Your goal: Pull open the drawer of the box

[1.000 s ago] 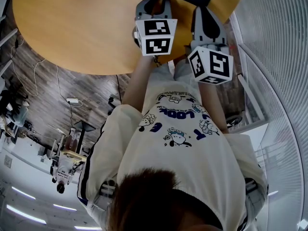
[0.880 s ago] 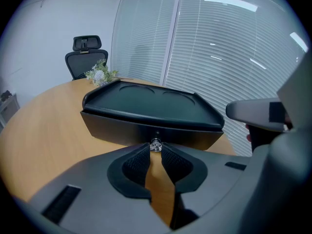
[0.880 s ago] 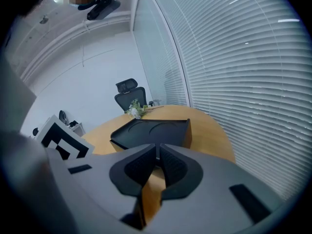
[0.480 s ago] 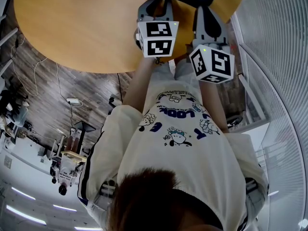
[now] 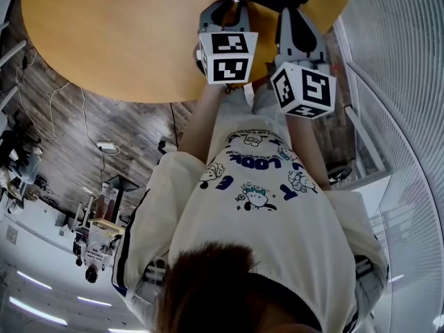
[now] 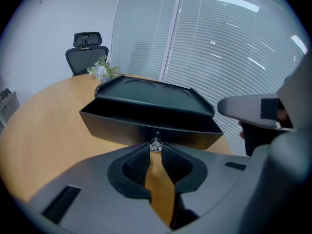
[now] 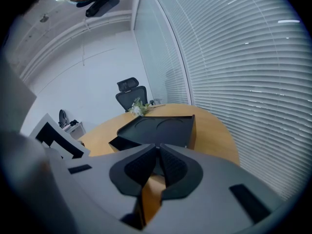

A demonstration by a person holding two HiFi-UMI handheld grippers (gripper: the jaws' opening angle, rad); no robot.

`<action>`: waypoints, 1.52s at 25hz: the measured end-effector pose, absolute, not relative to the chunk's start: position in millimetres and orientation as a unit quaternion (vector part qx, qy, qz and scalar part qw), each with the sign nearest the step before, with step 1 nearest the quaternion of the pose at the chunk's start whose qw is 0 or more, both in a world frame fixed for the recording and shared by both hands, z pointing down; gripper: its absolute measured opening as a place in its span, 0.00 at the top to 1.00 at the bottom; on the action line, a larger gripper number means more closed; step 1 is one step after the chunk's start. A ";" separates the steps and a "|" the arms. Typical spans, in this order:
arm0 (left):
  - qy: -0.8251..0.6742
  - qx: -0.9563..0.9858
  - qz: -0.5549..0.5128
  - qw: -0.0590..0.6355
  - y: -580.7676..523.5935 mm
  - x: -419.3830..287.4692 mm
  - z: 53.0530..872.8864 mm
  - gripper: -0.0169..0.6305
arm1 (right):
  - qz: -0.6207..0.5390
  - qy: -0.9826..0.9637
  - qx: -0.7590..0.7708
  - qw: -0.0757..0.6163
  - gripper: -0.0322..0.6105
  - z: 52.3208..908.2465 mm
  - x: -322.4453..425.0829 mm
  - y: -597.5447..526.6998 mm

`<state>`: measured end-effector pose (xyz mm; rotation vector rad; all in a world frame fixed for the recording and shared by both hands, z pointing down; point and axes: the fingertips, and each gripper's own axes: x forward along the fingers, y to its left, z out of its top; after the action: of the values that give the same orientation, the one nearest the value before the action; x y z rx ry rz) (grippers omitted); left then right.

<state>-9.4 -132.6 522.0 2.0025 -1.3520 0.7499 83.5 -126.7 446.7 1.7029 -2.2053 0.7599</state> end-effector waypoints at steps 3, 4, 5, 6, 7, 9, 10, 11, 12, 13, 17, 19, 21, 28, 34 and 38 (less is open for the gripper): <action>-0.510 0.754 0.284 0.302 -128.3 -10.9 521.8 0.85 | 0.261 -0.760 0.582 0.126 0.89 446.1 79.9 -124.6; -0.510 0.754 0.285 0.302 -125.3 -11.2 521.1 0.85 | 0.261 -0.761 0.581 0.126 0.89 445.1 78.9 -122.0; -0.510 0.753 0.285 0.302 -121.9 -11.3 520.5 0.85 | 0.261 -0.762 0.580 0.125 0.89 444.4 78.4 -118.8; -0.510 0.753 0.285 0.302 -118.5 -11.1 520.3 0.85 | 0.261 -0.762 0.580 0.124 0.89 444.0 78.4 -115.6; -0.511 0.753 0.285 0.302 -115.3 -10.9 520.3 0.85 | 0.261 -0.762 0.579 0.124 0.89 443.8 78.8 -112.7; -0.511 0.752 0.286 0.302 -110.7 -10.9 520.4 0.85 | 0.261 -0.762 0.579 0.123 0.89 443.4 79.3 -108.8; -0.511 0.752 0.286 0.302 -109.4 -11.8 520.1 0.85 | 0.261 -0.762 0.579 0.123 0.89 442.9 78.9 -107.8; -0.511 0.752 0.286 0.302 -108.6 -13.3 519.7 0.85 | 0.260 -0.762 0.580 0.123 0.89 442.5 78.0 -107.2; -0.512 0.752 0.286 0.302 -107.9 -15.0 519.4 0.85 | 0.261 -0.762 0.580 0.123 0.89 442.2 77.0 -106.5; -0.512 0.751 0.287 0.302 -106.8 -16.7 519.2 0.85 | 0.261 -0.762 0.580 0.123 0.89 442.1 76.1 -105.4; -0.513 0.751 0.286 0.303 -100.8 -18.1 519.9 0.85 | 0.265 -0.761 0.580 0.122 0.89 443.3 74.8 -99.3; -0.513 0.750 0.287 0.303 -98.7 -17.9 520.4 0.85 | 0.265 -0.762 0.579 0.122 0.89 443.6 74.7 -97.9; -0.514 0.749 0.288 0.304 -95.4 -18.2 520.4 0.85 | 0.265 -0.762 0.578 0.122 0.89 443.1 74.6 -95.6; -0.517 0.748 0.286 0.304 -84.9 -19.8 521.0 0.85 | 0.267 -0.761 0.579 0.118 0.89 443.4 74.5 -85.1; -0.517 0.748 0.286 0.303 -78.7 -20.4 518.5 0.85 | 0.269 -0.761 0.579 0.117 0.89 441.4 73.5 -77.1; -0.516 0.748 0.285 0.305 -77.4 -22.4 521.1 0.85 | 0.271 -0.761 0.578 0.118 0.89 444.4 71.2 -76.0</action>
<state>-22.4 -77.4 521.1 1.9815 -1.3663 0.7558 71.2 -76.0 444.4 1.6908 -2.2247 0.7928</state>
